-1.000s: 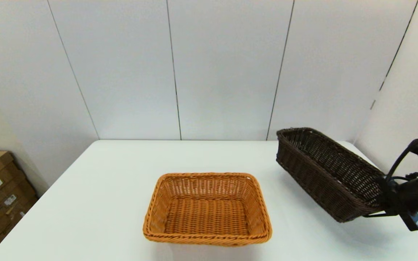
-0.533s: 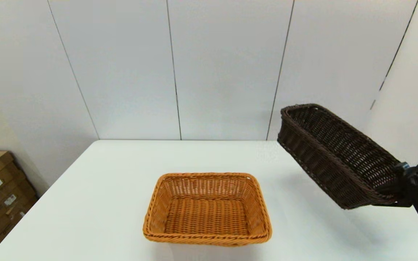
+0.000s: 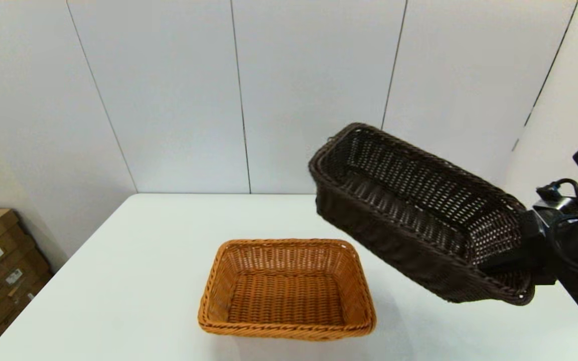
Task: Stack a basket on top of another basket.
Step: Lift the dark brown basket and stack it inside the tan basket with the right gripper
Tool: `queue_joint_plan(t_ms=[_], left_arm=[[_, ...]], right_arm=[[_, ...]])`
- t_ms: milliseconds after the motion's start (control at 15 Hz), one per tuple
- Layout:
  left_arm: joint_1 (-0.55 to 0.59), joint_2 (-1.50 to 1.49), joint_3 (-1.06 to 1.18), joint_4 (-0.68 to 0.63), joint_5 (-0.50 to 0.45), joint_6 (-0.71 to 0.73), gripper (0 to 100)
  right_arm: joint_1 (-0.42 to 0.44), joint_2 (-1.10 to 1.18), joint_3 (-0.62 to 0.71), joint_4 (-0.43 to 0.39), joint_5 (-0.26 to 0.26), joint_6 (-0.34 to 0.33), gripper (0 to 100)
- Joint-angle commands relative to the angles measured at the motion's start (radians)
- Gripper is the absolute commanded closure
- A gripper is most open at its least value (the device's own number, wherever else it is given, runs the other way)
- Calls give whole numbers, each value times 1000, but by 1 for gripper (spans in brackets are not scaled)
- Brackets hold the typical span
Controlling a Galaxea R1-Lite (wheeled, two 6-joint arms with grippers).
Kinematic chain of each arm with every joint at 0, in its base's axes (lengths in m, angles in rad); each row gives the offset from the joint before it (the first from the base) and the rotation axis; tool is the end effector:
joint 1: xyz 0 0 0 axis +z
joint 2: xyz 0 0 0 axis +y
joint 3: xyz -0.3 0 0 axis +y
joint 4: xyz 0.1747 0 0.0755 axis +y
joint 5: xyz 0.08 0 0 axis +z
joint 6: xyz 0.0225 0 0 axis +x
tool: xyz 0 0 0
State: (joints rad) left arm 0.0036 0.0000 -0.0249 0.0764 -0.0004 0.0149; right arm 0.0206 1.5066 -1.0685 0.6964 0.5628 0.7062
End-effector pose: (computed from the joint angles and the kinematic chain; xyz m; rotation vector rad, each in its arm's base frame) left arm -0.0249 -0.0001 0.0745 0.0148 0.0515 0.0028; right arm 0.2125 0.0164 0.2039 0.9201 1.2649 0.1078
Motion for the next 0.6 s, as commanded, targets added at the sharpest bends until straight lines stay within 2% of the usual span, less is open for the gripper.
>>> queue_joint_plan(t_ms=[67, 267, 600], left_arm=[[-1, 0, 0, 0, 0, 0, 0], [-1, 0, 0, 0, 0, 0, 0], [-1, 0, 0, 0, 0, 0, 0]], right_arm=[[139, 106, -105, 40, -64, -34, 100], [217, 182, -168, 49, -104, -42, 100], [306, 291, -286, 69, -127, -57, 100]])
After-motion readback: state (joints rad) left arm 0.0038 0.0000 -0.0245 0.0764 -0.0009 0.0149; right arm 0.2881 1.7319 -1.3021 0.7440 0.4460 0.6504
